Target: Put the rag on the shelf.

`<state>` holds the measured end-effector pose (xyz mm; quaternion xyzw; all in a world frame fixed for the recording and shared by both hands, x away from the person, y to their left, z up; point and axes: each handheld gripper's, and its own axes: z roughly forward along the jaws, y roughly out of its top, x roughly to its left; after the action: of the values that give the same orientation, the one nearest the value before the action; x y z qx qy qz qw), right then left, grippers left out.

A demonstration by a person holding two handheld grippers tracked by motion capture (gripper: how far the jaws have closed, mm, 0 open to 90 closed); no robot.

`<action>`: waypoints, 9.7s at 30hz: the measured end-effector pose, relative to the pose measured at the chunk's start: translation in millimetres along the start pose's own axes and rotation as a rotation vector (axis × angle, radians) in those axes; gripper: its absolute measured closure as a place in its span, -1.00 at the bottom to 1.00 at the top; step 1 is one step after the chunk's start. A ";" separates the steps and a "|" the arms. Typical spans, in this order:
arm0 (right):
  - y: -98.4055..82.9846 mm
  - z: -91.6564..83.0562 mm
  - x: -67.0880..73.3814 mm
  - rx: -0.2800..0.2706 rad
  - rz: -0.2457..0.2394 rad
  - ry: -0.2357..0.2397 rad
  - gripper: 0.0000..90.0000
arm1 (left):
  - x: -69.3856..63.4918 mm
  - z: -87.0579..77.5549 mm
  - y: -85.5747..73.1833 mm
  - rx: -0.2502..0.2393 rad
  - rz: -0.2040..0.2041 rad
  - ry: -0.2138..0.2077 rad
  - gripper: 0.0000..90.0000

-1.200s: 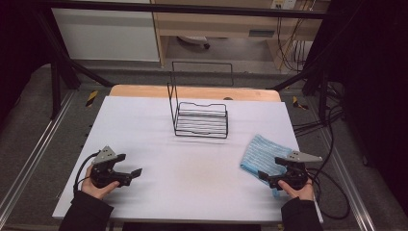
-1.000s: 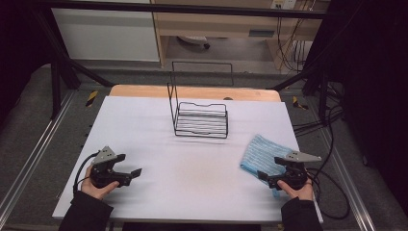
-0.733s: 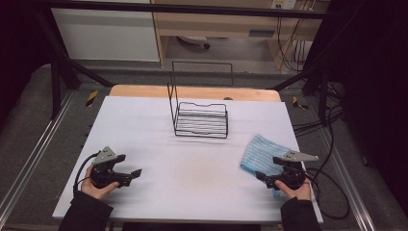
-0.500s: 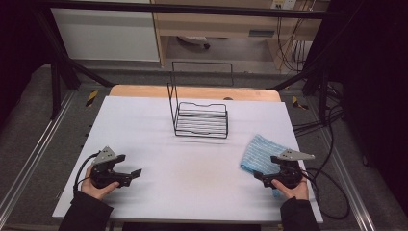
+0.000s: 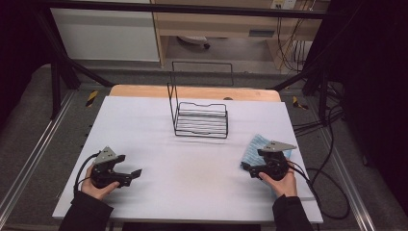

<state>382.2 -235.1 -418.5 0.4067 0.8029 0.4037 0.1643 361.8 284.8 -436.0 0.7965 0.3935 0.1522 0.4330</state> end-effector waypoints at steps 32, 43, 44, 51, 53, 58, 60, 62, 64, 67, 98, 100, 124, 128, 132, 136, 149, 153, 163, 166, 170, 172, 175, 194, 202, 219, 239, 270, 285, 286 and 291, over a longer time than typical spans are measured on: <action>-12.3 31.8 7.7 0.103 -0.094 -0.072 0.75 | 0.6 1.5 0.6 0.014 0.007 0.008 -0.78; -6.5 19.5 14.4 0.034 -0.042 0.005 0.77 | 0.2 1.5 0.9 0.017 0.010 0.012 -0.78; -6.0 18.9 16.5 0.032 -0.039 0.016 0.77 | 0.2 1.6 0.9 0.017 0.011 0.014 -0.78; -2.6 18.8 30.9 0.024 -0.043 0.078 0.77 | 0.3 1.7 0.9 0.026 0.018 0.016 -0.78; -1.3 18.9 35.4 0.013 -0.040 0.102 0.77 | 0.1 1.7 1.0 0.027 0.018 0.017 -0.78; 2.5 21.0 47.8 0.005 -0.053 0.138 0.77 | -0.2 2.3 0.9 0.027 0.018 0.019 -0.77; 3.8 22.7 52.5 0.005 -0.052 0.151 0.77 | -0.7 2.7 0.8 0.029 0.021 0.021 -0.78; 4.8 25.1 57.6 0.007 -0.059 0.157 0.77 | -0.9 2.9 0.8 0.031 0.023 0.022 -0.78; 5.5 28.1 63.4 0.012 -0.065 0.167 0.77 | -0.9 2.9 0.9 0.035 0.026 0.022 -0.78; 7.7 32.5 71.6 0.015 -0.080 0.181 0.77 | -0.9 2.9 0.9 0.035 0.025 0.023 -0.78; 19.3 64.2 152.1 0.039 -0.199 0.349 0.76 | -1.3 3.9 1.0 0.036 0.024 0.025 -0.78; 19.1 65.5 156.3 0.041 -0.205 0.357 0.76 | -1.3 4.0 1.0 0.036 0.024 0.024 -0.78; 30.6 39.6 86.9 -0.036 -0.084 0.120 -0.03 | -1.0 4.2 1.5 0.040 0.025 0.032 -0.79; 19.3 37.2 54.6 -0.014 -0.009 0.047 0.08 | -1.2 4.6 2.0 0.040 0.025 0.034 -0.82; 9.6 45.0 40.5 0.042 0.029 0.037 0.13 | -0.9 4.9 1.9 0.041 0.022 0.034 -0.83; 5.7 54.6 37.7 0.073 0.036 0.036 0.14 | -0.7 4.4 2.0 0.040 0.022 0.036 -0.83; 2.9 62.1 39.1 0.112 0.091 0.115 0.63 | -1.1 4.1 1.1 0.039 0.020 0.033 -0.83; 4.6 62.2 39.7 0.112 0.109 0.131 0.77 | -1.3 4.1 1.0 0.038 0.020 0.033 -0.83; 17.3 75.2 56.3 0.080 0.035 0.174 0.81 | -1.3 3.7 1.1 0.039 0.016 0.035 -0.83; 21.3 80.4 61.9 0.085 0.014 0.178 0.81 | -1.0 3.0 1.2 0.041 0.019 0.036 -0.83; 20.7 77.7 60.6 0.098 0.019 0.150 0.78 | -1.2 2.7 1.4 0.039 0.013 0.041 -0.83; 20.3 76.5 60.5 0.103 0.013 0.145 0.74 | -1.9 3.0 1.9 0.040 0.011 0.043 -0.84; 20.1 72.5 60.2 0.090 0.024 0.145 0.53 | -4.4 4.1 4.5 0.042 -0.002 0.049 -0.86; 16.2 40.7 41.1 -0.029 0.039 0.146 -0.81 | -51.9 37.0 60.7 0.041 0.010 0.039 -0.76; 7.2 37.7 36.8 -0.022 0.052 0.130 -0.85 | -71.3 71.3 77.6 0.075 -0.011 0.040 -0.58; 6.9 42.0 37.3 -0.021 0.071 0.137 -0.76 | -90.3 114.9 72.8 0.148 -0.070 0.009 0.13; 16.9 74.8 43.0 0.057 0.081 0.135 0.11 | -96.9 123.3 64.1 0.187 -0.085 -0.062 0.65; 13.7 77.3 45.3 0.116 0.234 0.225 0.76 | -92.6 121.3 62.8 0.169 -0.107 -0.111 0.85; 20.1 60.1 47.2 0.037 0.227 0.257 0.76 | -93.2 101.6 68.7 0.093 -0.078 -0.126 0.84; 21.2 56.4 48.2 0.027 0.232 0.262 0.76 | -93.6 100.2 69.2 0.086 -0.077 -0.127 0.84; 22.5 50.1 49.0 0.000 0.227 0.265 0.76 | -95.8 93.3 72.2 0.057 -0.077 -0.139 0.84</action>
<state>393.4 -163.0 -428.8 0.4381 0.7664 0.4698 0.0100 390.2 136.2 -422.1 0.8015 0.3970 0.0688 0.4419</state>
